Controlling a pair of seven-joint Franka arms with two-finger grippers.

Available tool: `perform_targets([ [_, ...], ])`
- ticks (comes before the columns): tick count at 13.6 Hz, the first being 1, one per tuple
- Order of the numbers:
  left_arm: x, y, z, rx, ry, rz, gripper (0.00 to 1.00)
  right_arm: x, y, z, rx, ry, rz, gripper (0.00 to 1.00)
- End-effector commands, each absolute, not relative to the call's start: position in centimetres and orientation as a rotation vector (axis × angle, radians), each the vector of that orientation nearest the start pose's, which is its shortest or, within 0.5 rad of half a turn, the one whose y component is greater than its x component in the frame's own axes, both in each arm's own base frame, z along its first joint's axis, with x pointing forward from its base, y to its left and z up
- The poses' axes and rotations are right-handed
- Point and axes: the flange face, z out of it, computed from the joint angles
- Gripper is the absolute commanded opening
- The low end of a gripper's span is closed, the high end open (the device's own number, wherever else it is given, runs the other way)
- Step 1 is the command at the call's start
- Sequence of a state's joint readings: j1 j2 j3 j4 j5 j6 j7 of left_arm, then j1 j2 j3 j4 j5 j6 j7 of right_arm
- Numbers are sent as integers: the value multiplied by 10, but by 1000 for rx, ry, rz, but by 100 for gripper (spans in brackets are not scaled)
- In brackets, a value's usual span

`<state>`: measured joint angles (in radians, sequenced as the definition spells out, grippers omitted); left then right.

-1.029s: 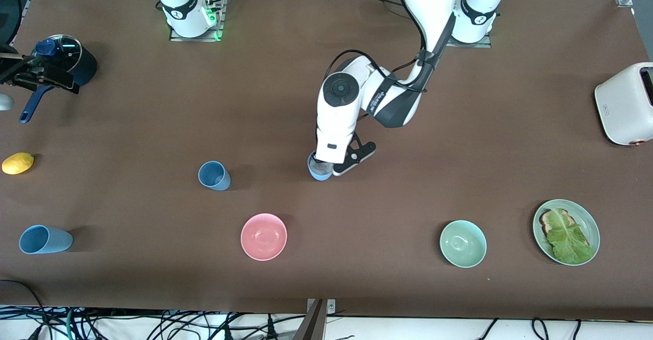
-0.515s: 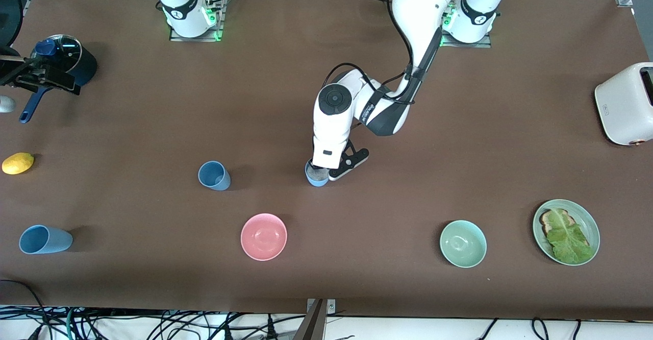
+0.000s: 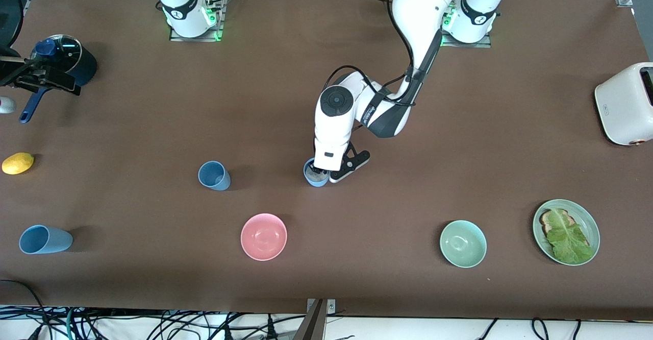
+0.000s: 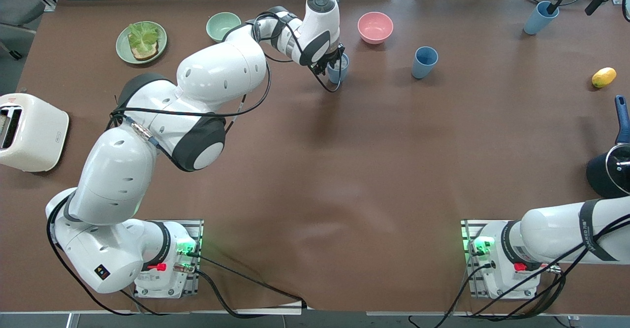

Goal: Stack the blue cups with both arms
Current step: 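Set the small cup down mid-table and open the left gripper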

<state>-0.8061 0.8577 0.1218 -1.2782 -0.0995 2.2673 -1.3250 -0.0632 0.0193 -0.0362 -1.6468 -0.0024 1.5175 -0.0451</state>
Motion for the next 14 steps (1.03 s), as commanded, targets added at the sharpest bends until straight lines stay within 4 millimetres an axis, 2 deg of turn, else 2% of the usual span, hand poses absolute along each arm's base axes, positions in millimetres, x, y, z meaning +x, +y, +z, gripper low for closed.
perform_targets([
  [1,580,-506,277,-3116,-990,-190,100,547,-57,578,-3113,89,235,100],
  [5,578,-505,314,-3132,-987,-186,100,547,-56,579,-3118,79,236,100],
  [6,577,-502,328,-3140,-964,-176,100,546,-56,577,-3116,98,241,100],
  [8,579,-485,363,-3130,-883,-119,100,554,-53,560,-3093,77,292,100],
  [10,585,-444,402,-3096,-705,-3,100,551,-45,559,-3086,69,332,100],
  [12,601,-386,436,-3092,-505,84,100,553,-43,557,-3093,48,328,100],
  [14,615,-334,458,-3092,-378,150,100,562,-24,543,-3090,-3,350,100],
])
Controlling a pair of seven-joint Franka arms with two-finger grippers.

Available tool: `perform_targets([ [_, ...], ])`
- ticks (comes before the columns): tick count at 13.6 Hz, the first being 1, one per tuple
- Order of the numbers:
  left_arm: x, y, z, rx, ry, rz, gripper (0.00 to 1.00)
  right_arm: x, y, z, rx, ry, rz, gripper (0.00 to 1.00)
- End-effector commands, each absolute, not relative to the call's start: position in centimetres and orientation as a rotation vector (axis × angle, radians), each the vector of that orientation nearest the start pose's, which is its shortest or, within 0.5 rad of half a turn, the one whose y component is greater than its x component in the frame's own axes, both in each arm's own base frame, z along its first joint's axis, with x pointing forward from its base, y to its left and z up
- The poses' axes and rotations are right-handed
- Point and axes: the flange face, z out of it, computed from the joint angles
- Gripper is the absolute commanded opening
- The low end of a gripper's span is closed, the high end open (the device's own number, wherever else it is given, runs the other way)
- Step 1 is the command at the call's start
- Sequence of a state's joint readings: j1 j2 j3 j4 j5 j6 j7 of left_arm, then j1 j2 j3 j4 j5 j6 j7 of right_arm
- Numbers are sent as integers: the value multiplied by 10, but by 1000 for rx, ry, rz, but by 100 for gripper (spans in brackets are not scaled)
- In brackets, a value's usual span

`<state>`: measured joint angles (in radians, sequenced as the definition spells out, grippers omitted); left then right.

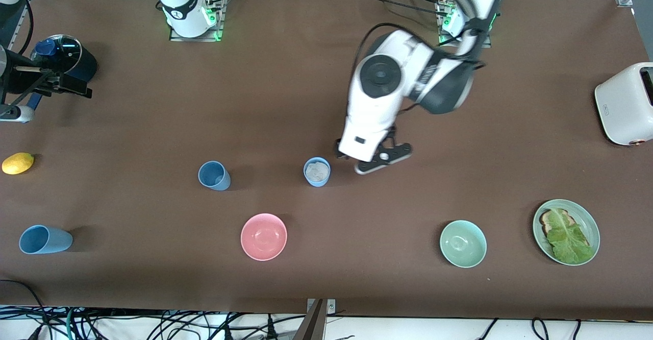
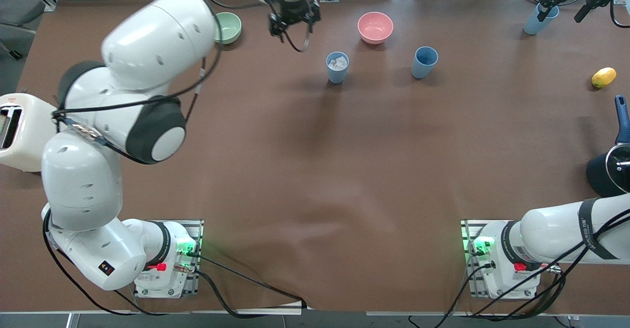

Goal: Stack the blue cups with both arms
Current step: 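Return the left gripper to rest while the right gripper reaches the blue cup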

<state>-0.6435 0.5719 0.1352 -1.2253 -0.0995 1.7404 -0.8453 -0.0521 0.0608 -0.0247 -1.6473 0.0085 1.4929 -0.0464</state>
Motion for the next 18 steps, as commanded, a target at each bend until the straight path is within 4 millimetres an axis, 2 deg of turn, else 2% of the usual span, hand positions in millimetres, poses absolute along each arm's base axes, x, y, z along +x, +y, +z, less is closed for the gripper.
perform_targets([
  [1,623,-307,467,-3098,-300,167,100,569,-10,533,-3094,-40,339,100],
  [3,638,-258,482,-3118,-152,174,100,586,26,520,-3108,-119,254,100],
  [4,644,-233,491,-3127,-108,161,100,593,39,512,-3112,-145,216,100],
  [8,666,-115,518,-3158,71,106,100,628,60,457,-3116,-180,121,100],
  [11,658,-43,538,-3175,-16,83,100,651,69,405,-3117,-117,76,100],
  [12,652,-27,538,-3177,-55,95,100,655,80,391,-3107,-107,63,100],
  [15,629,-9,547,-3195,-181,104,100,661,118,341,-3066,-55,87,100],
  [16,622,-6,554,-3197,-185,114,100,662,129,329,-3067,-75,81,100],
  [18,608,-14,565,-3199,-142,167,100,667,133,310,-3068,-79,43,100],
])
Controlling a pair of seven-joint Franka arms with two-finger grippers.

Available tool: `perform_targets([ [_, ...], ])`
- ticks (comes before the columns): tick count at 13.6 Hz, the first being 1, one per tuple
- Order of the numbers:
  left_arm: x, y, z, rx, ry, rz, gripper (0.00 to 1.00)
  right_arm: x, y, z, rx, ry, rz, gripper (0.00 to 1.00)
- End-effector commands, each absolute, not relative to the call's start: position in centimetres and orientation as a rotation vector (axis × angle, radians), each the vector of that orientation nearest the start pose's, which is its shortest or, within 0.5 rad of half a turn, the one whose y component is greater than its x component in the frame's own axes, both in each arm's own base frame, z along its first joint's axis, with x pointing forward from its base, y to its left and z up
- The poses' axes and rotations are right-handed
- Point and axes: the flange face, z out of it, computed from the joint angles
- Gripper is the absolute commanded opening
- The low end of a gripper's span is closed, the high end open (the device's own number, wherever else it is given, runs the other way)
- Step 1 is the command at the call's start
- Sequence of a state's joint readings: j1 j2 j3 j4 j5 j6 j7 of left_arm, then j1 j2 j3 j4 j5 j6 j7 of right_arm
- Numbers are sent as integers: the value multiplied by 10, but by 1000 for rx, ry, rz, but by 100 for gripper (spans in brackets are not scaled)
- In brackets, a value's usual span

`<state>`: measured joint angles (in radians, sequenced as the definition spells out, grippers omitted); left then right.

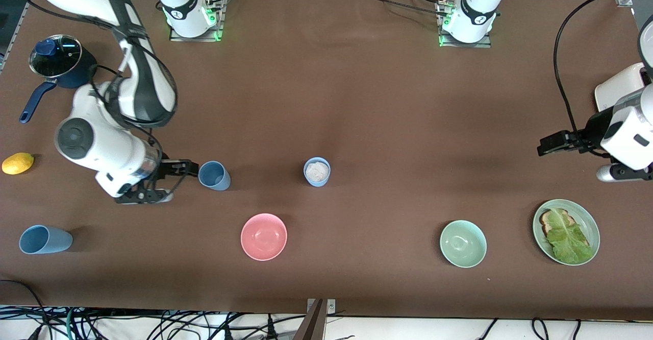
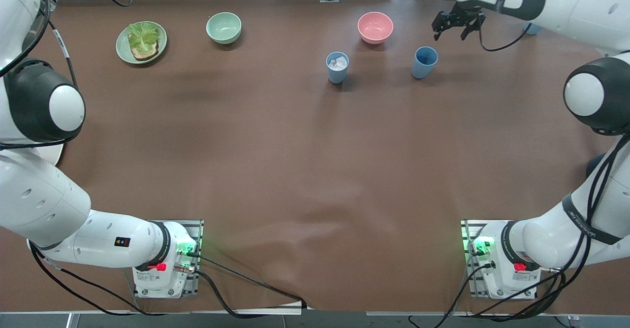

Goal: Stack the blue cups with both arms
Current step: 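Lower the right gripper and grasp the larger blue cup's rim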

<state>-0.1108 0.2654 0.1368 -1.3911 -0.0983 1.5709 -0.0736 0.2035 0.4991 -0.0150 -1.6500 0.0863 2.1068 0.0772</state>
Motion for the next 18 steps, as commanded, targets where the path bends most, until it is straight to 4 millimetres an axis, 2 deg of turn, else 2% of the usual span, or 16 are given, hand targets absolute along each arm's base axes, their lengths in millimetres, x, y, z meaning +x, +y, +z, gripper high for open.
perform_targets([
  [1,607,-15,562,-3196,-140,181,100,667,133,304,-3069,-78,52,100],
  [3,610,-14,561,-3184,-132,163,100,662,138,287,-3073,-88,97,100],
  [6,603,-12,585,-3193,-137,95,100,650,141,258,-3079,-99,177,98],
  [7,602,-10,589,-3199,-142,83,100,646,141,251,-3082,-101,188,93],
  [8,598,-5,599,-3212,-156,57,100,643,141,246,-3083,-102,198,80],
  [9,594,0,608,-3216,-173,35,100,641,141,243,-3086,-108,204,43],
  [10,592,1,604,-3214,-176,54,100,642,141,245,-3086,-111,197,13],
  [11,592,2,601,-3215,-177,66,100,643,141,247,-3087,-112,190,0],
  [13,588,6,615,-3209,-194,22,100,646,142,257,-3085,-113,166,0],
  [14,580,11,630,-3214,-200,-17,100,648,140,263,-3085,-110,150,0],
  [18,567,13,655,-3210,-205,-89,100,651,141,303,-3074,-118,76,0],
])
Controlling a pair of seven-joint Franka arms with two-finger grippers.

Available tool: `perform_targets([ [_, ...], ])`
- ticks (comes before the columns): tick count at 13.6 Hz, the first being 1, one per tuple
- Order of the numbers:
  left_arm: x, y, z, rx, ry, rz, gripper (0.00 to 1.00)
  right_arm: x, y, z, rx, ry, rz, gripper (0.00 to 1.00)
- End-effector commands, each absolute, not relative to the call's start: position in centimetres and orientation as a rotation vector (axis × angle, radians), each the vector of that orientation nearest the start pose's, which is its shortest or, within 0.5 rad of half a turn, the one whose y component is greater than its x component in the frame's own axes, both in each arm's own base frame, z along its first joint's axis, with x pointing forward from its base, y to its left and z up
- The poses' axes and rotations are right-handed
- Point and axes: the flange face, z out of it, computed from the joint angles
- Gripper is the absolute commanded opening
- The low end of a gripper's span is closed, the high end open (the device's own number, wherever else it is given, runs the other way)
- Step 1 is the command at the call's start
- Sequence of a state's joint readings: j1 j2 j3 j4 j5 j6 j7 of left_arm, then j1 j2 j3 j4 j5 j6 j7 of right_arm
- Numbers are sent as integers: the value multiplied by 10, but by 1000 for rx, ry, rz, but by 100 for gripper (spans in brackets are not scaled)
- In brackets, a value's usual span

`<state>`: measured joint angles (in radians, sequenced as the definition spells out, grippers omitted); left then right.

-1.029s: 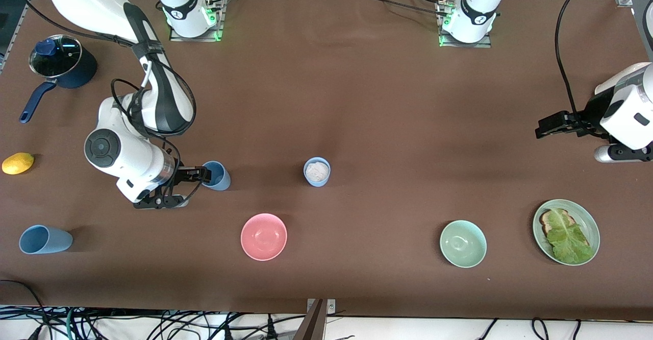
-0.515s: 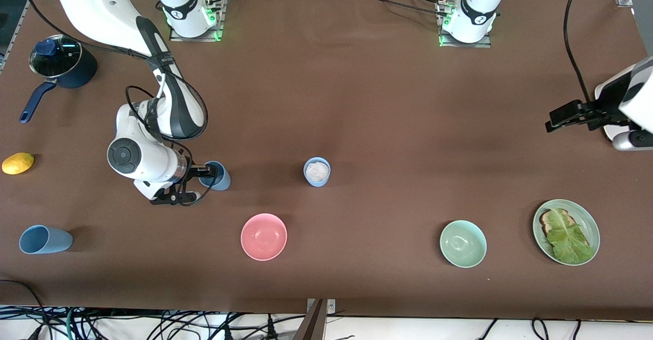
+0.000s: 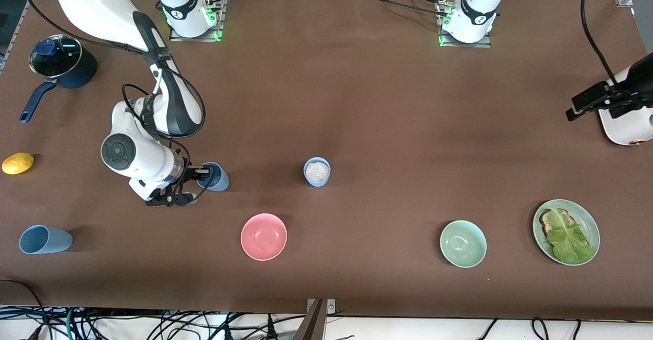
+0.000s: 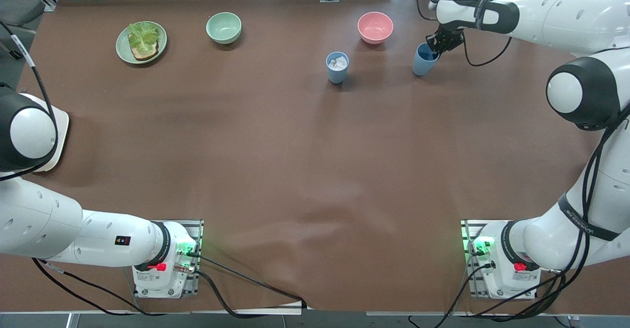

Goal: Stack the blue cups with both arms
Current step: 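Lower the right gripper and grasp the larger blue cup's rim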

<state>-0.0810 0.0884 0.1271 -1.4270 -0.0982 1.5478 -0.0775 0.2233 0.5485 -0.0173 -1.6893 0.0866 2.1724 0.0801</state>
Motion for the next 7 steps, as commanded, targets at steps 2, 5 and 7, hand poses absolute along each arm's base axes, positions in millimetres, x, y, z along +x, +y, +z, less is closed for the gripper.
perform_targets([
  [2,567,14,652,-3208,-198,-77,100,648,143,330,-3070,-125,76,0],
  [5,566,18,651,-3212,-44,-74,100,642,170,370,-3055,-12,137,0],
  [7,562,22,657,-3215,-35,-90,100,639,206,391,-3031,103,134,0],
])
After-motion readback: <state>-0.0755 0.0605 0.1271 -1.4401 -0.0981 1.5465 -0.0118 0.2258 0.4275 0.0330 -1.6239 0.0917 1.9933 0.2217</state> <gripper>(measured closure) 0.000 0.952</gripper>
